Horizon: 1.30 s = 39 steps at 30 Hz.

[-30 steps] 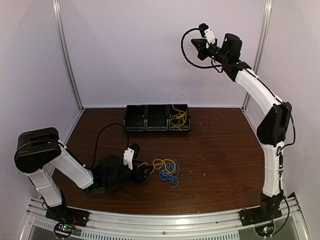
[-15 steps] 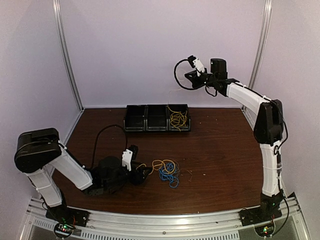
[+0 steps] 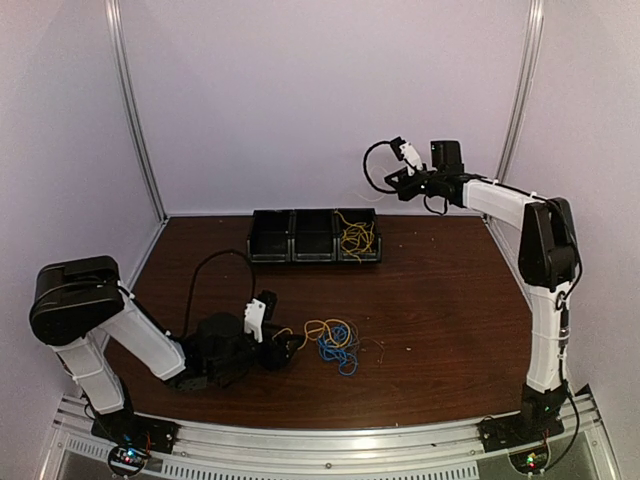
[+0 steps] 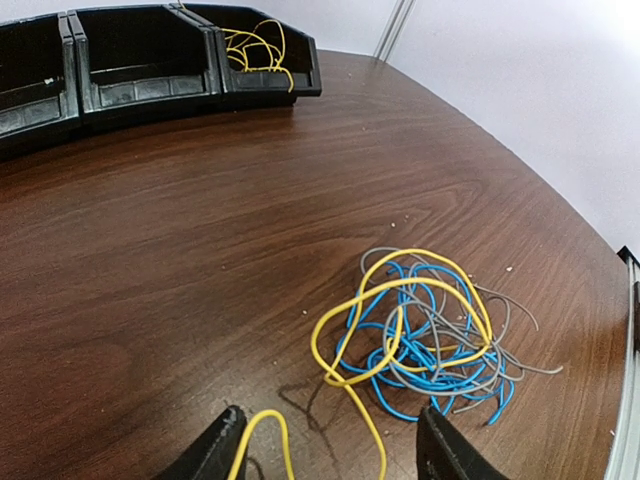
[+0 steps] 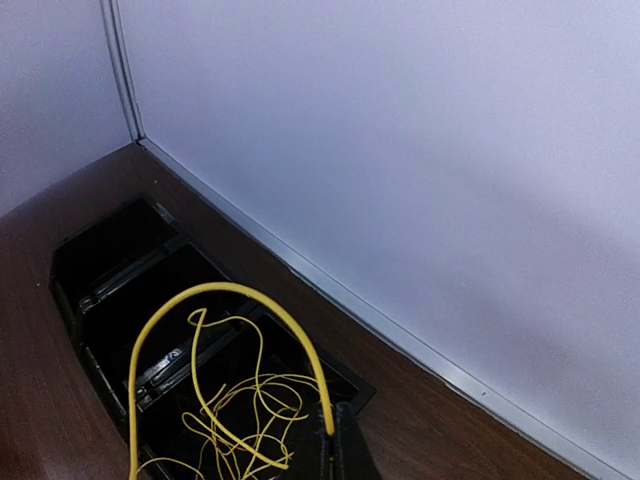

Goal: Untangle the cables

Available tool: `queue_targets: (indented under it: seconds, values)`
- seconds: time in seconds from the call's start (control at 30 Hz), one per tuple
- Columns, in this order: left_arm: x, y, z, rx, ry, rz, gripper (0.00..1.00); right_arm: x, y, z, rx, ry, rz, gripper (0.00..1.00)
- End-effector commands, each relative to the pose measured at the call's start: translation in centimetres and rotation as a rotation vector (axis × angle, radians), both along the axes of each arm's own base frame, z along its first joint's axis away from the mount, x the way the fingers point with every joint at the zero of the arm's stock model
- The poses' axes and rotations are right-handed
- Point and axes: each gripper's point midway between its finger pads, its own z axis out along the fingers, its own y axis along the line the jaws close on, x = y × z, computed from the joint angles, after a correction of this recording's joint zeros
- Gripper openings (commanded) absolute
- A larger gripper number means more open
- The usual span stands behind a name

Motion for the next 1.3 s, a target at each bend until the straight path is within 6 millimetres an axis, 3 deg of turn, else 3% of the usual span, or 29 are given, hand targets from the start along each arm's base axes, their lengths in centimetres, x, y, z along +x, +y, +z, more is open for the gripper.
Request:
queue_targets:
  seconds: [0.0,0.3,0.6,0.97,1.27]
  values:
    - [0.5,-0.6,0.8,-0.037,-0.019,0.002,0.59,-0.4,-3.2,4.0,0.035,-0.049,-0.055,0.00]
    - [0.5,-0.6,0.9,-0.035,-0.027,0.000,0.59,-3.6,-0.1,-1.8,-0.266,-0.027,0.019,0.00]
    - [0.2,0.0,1.1,-0.043,-0.031,0.005,0.59,-2.6,1.6,-5.2,-0.363,0.009,0.016,0.00]
    - [0.2,-0.3,1.1,-0.033,-0.025,-0.004,0.59,-0.6,5.8,-10.1,-0.329,0.084,0.046,0.00]
    - [0.2,-0.1,1.0,-0.027,-0.022,0.003,0.59,-0.7,8.0,-13.0,-0.377,0.111,0.062,0.00]
